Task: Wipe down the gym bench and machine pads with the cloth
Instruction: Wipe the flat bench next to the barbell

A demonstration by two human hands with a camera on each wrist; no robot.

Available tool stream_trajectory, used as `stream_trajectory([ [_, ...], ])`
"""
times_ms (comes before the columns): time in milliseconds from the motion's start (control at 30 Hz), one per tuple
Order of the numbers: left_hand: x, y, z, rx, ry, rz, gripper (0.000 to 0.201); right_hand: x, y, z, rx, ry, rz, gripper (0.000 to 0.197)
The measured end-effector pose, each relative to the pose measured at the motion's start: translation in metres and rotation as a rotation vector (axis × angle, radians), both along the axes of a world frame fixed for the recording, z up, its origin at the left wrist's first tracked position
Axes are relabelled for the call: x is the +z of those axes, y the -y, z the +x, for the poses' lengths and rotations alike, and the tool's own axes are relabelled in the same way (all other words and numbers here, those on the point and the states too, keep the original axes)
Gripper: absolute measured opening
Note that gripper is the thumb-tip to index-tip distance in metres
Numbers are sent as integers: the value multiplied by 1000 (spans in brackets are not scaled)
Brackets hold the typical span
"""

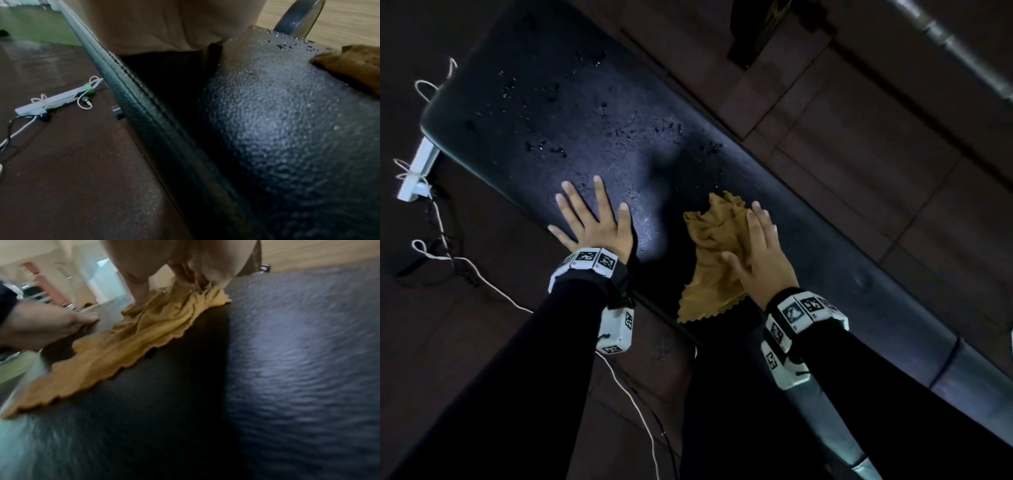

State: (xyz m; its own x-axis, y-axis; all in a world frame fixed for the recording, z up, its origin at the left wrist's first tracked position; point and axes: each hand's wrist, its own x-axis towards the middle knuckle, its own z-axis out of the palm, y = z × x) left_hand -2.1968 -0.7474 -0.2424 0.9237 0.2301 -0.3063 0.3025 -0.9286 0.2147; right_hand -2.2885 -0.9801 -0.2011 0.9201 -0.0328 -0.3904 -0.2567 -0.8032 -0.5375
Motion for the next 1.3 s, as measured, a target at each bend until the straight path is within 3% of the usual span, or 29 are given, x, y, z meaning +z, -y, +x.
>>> stream_trajectory([
  [167,0,-6,5,-60,-96,-2,70,10,-9,12,6,88,-170,63],
  [300,-3,-12,8,-78,-154,-39,73,23,1,31,-152,30,-17,58],
  [367,-2,-7,5,-59,-126,3,69,34,7,44,-246,128,-64,56],
  [433,3,0,0,-30,-75,46,62,44,8,55,-232,237,-129,57],
  [600,5,-2,2,-19,-87,7,63,38,-16,54,192,306,-278,68],
  [700,5,-2,5,-14,-134,-12,62,19,-30,27,364,109,-160,70],
  [800,5,-3,5,-6,-141,-24,61,5,-38,7,559,65,-254,55],
  [967,6,-1,3,-14,-85,-2,60,-6,-41,30,668,70,-357,56],
  [1067,10,2,2,-7,-77,27,60,-8,-41,73,634,62,-351,59],
  [1200,16,0,6,-22,-145,-12,62,-9,-20,134,462,97,-319,61],
  [1300,23,-3,12,-41,-247,-53,65,-9,6,141,335,66,-261,56],
])
